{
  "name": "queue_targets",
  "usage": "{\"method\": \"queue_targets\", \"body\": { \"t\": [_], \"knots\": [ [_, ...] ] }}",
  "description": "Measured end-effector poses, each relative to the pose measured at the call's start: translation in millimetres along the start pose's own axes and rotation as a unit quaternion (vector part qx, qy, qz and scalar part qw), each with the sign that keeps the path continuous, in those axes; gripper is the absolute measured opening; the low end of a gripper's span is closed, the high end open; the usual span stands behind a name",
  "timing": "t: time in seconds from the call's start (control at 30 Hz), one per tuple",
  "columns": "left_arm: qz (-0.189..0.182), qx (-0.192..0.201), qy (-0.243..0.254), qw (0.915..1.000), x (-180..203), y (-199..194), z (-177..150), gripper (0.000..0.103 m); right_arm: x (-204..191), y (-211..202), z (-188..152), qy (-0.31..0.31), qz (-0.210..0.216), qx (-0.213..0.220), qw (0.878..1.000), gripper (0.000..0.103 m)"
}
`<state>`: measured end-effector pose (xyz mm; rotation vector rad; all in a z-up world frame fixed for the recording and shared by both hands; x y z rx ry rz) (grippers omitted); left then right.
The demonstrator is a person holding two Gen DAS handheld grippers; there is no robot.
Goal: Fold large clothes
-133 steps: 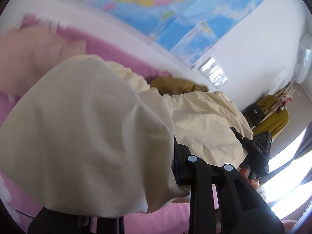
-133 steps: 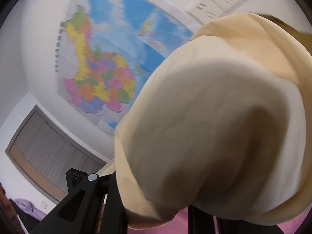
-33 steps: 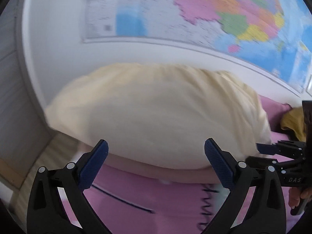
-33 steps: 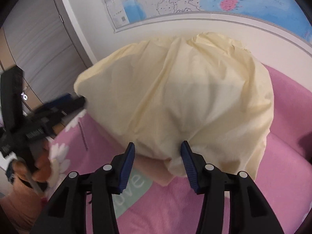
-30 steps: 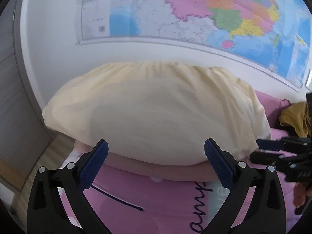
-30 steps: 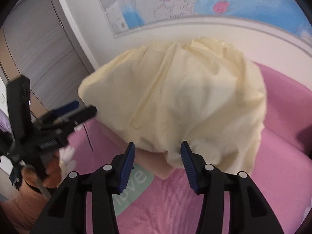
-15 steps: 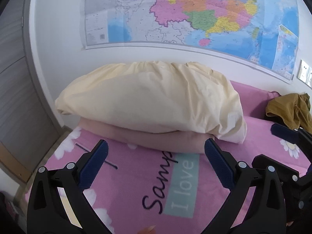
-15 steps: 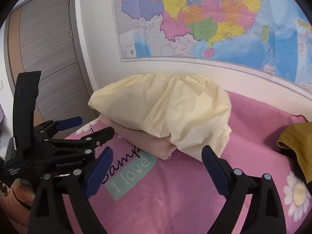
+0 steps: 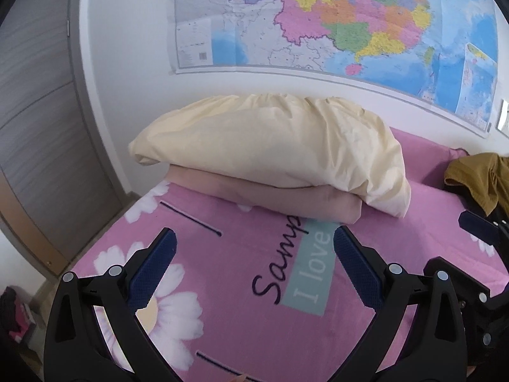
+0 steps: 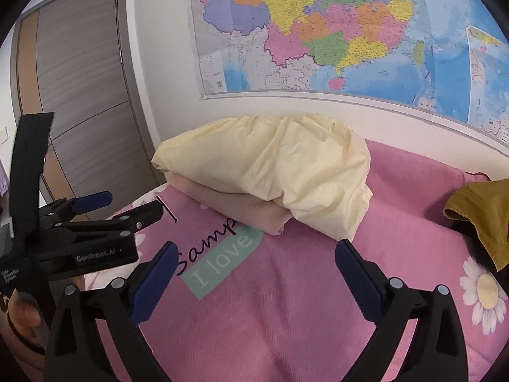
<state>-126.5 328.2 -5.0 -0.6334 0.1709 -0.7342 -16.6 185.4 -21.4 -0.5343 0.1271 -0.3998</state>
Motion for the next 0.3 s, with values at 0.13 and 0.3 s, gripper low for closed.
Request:
{"method": "queue_targets", "body": {
  "t": [0.13, 0.3],
  "knots": [
    [0.012, -0.007, -0.001, 0.9999, 3, -5, -10, 0.098, -4, -5, -7, -0.002, 0.0, 0.0, 1.0, 0.097],
    [0.007, -0.008, 0.001, 0.9999, 7, -11, -17, 0.098, -4, -14, -15, 0.004, -0.003, 0.004, 1.0, 0.097]
  ]
}}
Point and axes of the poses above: each gripper's, at about its wrist camera, not at the fingertips, and y roughly the way its jaws point, x to its right, z to its top, the point moved 1 cm from there along y, roughly the way its jaws point, and after that the axes turned 8 degrees about -y, right-handed, at the moved point
